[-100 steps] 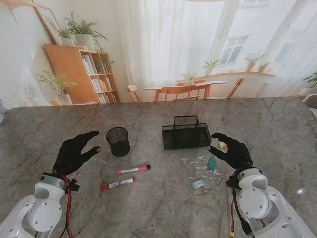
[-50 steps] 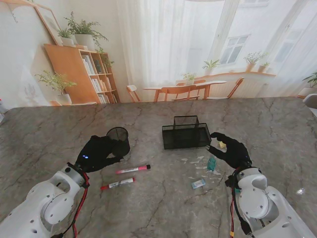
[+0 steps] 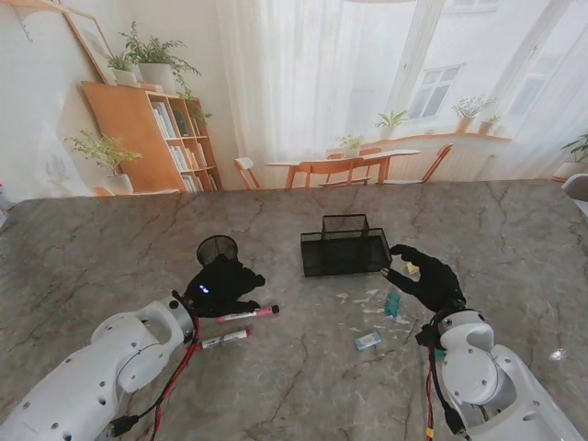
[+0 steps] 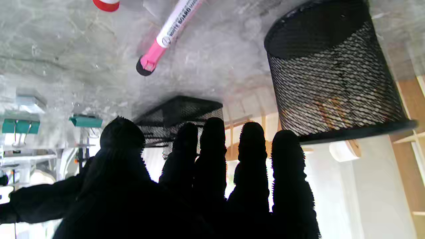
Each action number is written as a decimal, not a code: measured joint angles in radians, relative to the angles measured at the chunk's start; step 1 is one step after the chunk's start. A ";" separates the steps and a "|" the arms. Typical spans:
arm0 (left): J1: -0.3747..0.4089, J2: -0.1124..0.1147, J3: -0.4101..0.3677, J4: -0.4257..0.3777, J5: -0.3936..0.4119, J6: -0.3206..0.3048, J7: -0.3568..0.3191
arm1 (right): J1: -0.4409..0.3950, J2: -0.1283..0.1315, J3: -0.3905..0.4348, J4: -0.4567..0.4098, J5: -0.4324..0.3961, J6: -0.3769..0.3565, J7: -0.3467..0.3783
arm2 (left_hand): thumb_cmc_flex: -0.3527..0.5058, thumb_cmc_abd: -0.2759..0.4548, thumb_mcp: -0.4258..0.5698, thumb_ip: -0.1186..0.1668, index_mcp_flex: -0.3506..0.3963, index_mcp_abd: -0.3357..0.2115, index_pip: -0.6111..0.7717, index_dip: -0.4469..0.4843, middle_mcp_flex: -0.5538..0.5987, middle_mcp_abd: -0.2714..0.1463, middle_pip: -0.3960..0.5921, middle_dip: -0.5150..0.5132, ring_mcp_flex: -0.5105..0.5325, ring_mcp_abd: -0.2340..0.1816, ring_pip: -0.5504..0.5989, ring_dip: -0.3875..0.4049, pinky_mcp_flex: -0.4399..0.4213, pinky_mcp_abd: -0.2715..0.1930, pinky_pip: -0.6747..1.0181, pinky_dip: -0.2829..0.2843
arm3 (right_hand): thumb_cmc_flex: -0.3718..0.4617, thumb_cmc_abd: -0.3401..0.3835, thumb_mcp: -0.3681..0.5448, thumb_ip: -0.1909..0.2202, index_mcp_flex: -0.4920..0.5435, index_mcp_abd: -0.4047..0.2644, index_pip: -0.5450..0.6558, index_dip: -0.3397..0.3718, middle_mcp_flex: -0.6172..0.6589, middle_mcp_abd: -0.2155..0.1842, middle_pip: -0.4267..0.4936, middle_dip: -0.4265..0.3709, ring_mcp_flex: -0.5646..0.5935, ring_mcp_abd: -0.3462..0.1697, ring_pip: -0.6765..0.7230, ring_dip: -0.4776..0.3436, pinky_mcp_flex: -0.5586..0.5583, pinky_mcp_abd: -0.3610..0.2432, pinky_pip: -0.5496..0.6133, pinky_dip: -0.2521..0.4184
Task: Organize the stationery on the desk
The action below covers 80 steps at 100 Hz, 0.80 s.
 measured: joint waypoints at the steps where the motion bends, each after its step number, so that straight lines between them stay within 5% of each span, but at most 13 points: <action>1: -0.004 0.000 0.005 0.003 -0.001 0.003 -0.002 | 0.000 0.000 0.000 0.000 0.001 0.000 0.000 | 0.000 0.000 0.000 0.000 0.000 0.001 0.001 0.001 0.000 0.000 0.006 0.002 -0.002 0.002 -0.007 0.001 0.000 0.000 0.003 0.001 | 0.000 0.000 0.000 0.000 0.000 0.000 0.000 0.000 0.000 0.000 0.000 0.000 0.000 0.000 0.000 0.000 0.000 0.000 0.000 0.000; 48: -0.115 0.010 0.191 0.076 0.052 0.118 -0.085 | 0.000 -0.005 0.001 -0.007 0.025 0.010 -0.003 | 0.000 0.000 0.000 0.000 -0.022 0.041 0.005 0.018 -0.064 0.040 0.076 0.028 -0.067 0.045 0.076 0.027 -0.038 -0.023 0.082 0.036 | 0.000 0.013 0.000 0.000 0.000 0.000 0.000 0.000 0.026 0.011 0.004 0.002 0.013 0.003 0.009 0.004 0.009 0.010 0.011 0.000; 80: -0.162 0.010 0.276 0.131 0.034 0.197 -0.084 | 0.000 -0.006 0.002 -0.009 0.030 0.009 -0.003 | 0.050 -0.022 0.017 0.000 -0.070 0.082 0.052 0.138 -0.096 0.054 0.176 0.084 -0.098 0.053 0.168 0.053 -0.061 -0.034 0.146 0.036 | 0.000 0.013 0.000 0.000 0.000 0.000 0.000 0.000 0.035 0.012 0.004 0.011 0.019 0.004 0.009 0.010 0.009 0.011 0.019 0.000</action>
